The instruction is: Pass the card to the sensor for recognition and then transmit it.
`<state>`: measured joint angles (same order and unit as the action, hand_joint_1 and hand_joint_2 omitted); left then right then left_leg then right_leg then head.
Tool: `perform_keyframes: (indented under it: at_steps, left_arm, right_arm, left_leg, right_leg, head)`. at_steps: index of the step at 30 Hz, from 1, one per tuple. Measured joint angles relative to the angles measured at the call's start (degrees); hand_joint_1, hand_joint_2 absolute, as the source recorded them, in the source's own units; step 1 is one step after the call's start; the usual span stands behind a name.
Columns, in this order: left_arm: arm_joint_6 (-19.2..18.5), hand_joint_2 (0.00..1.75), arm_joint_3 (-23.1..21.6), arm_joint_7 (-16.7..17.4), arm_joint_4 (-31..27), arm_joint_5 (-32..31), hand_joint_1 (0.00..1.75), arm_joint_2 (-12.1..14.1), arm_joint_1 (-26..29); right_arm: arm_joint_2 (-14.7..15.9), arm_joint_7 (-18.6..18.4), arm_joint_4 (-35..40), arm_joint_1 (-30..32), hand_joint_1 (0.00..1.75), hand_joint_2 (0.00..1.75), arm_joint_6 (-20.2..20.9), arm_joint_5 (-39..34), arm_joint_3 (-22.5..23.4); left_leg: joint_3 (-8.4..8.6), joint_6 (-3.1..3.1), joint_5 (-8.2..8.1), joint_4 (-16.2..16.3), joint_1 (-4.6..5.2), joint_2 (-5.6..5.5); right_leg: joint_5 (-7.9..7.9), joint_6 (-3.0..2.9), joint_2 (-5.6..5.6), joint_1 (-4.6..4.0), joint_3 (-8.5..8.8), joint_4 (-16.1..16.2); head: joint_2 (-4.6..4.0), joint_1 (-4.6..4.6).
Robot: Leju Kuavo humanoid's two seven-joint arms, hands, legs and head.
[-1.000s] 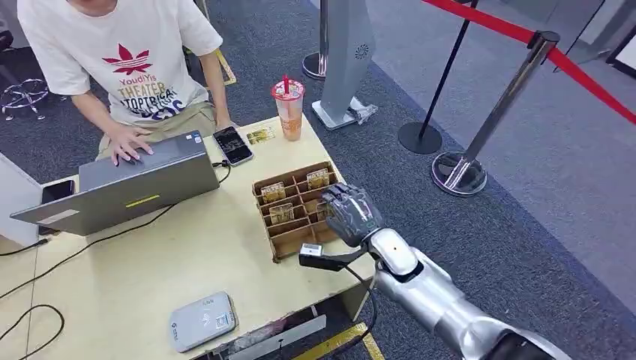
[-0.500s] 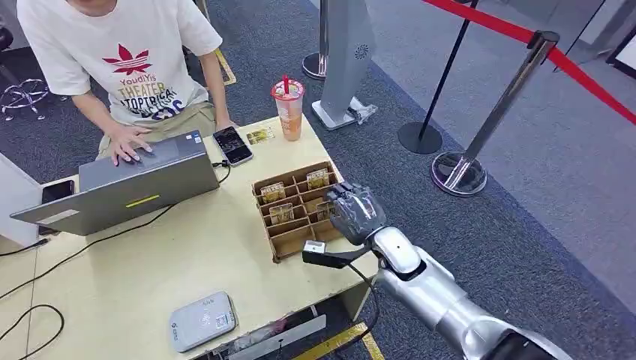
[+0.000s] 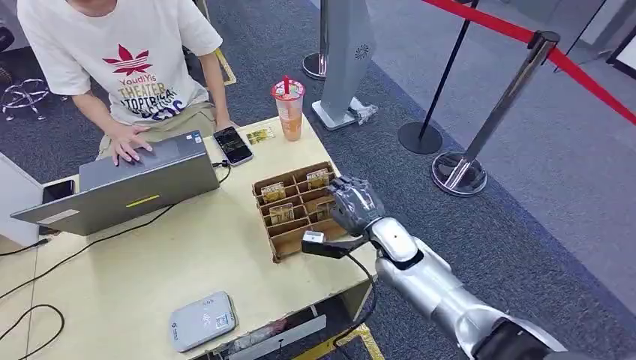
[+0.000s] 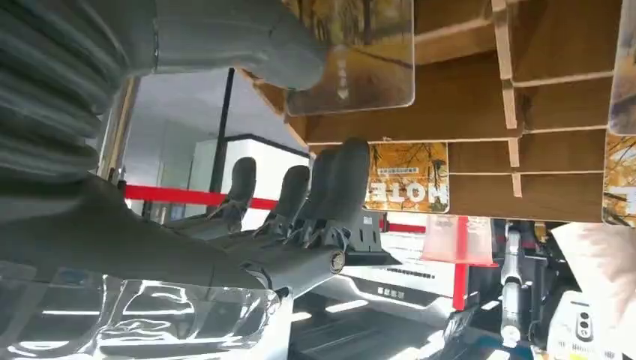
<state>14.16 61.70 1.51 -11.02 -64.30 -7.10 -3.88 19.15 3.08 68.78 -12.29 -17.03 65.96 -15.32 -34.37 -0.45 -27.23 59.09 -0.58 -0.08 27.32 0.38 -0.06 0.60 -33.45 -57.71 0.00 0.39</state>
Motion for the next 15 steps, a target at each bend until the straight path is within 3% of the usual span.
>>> perform_keyframes:
  at_steps: [15]
  left_arm:
    - [0.1, 1.75, 0.0, 0.1, 0.0, 0.0, 0.00, 0.0, -0.1]
  right_arm:
    - [0.0, 0.0, -2.8, -3.1, 0.96, 1.75, 1.8, -0.4, -1.3]
  left_leg:
    - [0.00, 0.00, 0.00, 0.0, 0.00, 0.00]
  right_leg:
    - [0.00, 0.00, 0.00, 0.00, 0.00, 0.0]
  head:
    - [0.00, 0.02]
